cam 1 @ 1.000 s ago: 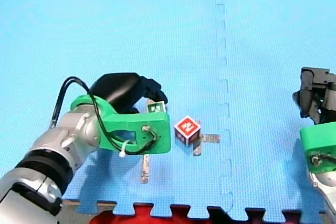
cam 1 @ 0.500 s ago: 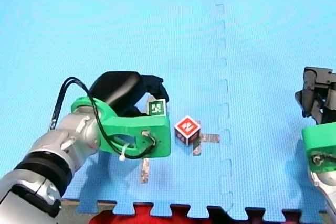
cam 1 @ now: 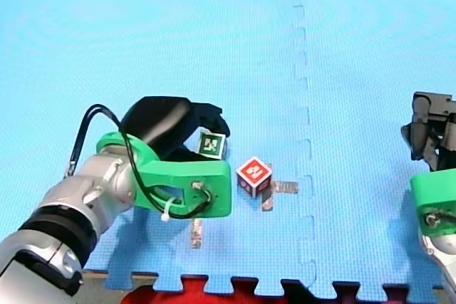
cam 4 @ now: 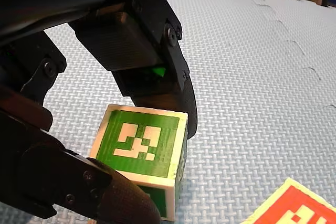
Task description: Stack cube left
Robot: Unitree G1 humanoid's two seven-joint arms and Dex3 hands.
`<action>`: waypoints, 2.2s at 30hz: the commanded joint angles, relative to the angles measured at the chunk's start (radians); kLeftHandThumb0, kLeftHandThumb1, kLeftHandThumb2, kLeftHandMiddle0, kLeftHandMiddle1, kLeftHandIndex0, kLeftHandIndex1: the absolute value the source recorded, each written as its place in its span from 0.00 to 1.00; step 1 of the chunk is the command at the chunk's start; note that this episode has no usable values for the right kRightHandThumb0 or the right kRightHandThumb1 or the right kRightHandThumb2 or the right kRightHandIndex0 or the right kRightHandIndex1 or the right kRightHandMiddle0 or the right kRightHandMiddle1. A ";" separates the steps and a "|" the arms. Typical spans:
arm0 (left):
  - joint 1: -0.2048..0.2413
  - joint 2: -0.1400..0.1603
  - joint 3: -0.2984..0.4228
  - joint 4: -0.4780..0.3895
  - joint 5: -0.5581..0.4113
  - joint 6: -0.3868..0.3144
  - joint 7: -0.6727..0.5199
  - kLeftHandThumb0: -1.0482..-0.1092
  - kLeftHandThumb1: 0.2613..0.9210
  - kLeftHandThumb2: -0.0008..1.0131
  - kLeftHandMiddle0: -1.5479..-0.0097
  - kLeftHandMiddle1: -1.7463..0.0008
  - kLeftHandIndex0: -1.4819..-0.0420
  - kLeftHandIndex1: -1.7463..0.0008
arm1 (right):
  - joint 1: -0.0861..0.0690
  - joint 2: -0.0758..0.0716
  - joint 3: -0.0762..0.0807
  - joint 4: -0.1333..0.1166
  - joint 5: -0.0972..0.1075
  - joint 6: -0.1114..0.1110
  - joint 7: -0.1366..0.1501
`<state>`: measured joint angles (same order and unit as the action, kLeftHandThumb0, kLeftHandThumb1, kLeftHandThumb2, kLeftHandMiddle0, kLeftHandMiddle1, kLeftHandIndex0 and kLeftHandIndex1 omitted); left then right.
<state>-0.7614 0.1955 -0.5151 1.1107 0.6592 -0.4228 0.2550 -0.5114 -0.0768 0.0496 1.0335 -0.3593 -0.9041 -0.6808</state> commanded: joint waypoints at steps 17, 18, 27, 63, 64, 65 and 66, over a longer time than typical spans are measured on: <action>0.020 0.130 0.053 -0.421 -0.032 0.065 -0.302 0.62 0.84 0.00 0.36 0.00 0.21 0.89 | -0.004 0.000 0.003 0.019 0.002 -0.012 0.000; 0.022 0.135 0.056 -0.440 -0.034 0.068 -0.316 0.62 0.84 0.00 0.35 0.00 0.21 0.89 | -0.004 0.000 0.004 0.019 0.002 -0.012 -0.001; 0.031 0.144 0.075 -0.515 -0.039 0.089 -0.366 0.62 0.83 0.00 0.33 0.00 0.20 0.91 | -0.004 0.002 0.005 0.024 0.002 -0.013 -0.002; 0.026 0.057 0.076 -0.354 -0.100 -0.030 -0.365 0.62 0.84 0.00 0.33 0.00 0.17 0.94 | -0.015 0.000 0.003 0.028 -0.001 -0.002 -0.006; 0.028 0.057 0.078 -0.349 -0.105 -0.034 -0.368 0.62 0.84 0.00 0.33 0.00 0.17 0.94 | -0.015 -0.001 0.003 0.028 0.000 -0.003 -0.005; 0.028 0.057 0.080 -0.342 -0.109 -0.039 -0.369 0.62 0.84 0.00 0.33 0.00 0.17 0.94 | -0.015 -0.001 0.003 0.028 0.001 -0.003 -0.005; 0.027 0.058 0.081 -0.334 -0.111 -0.044 -0.369 0.62 0.84 0.00 0.33 0.00 0.17 0.94 | -0.015 -0.001 0.003 0.028 0.001 -0.004 -0.004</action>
<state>-0.7333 0.2501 -0.4387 0.7644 0.5560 -0.4607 -0.1117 -0.5234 -0.0733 0.0546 1.0614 -0.3590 -0.9064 -0.6840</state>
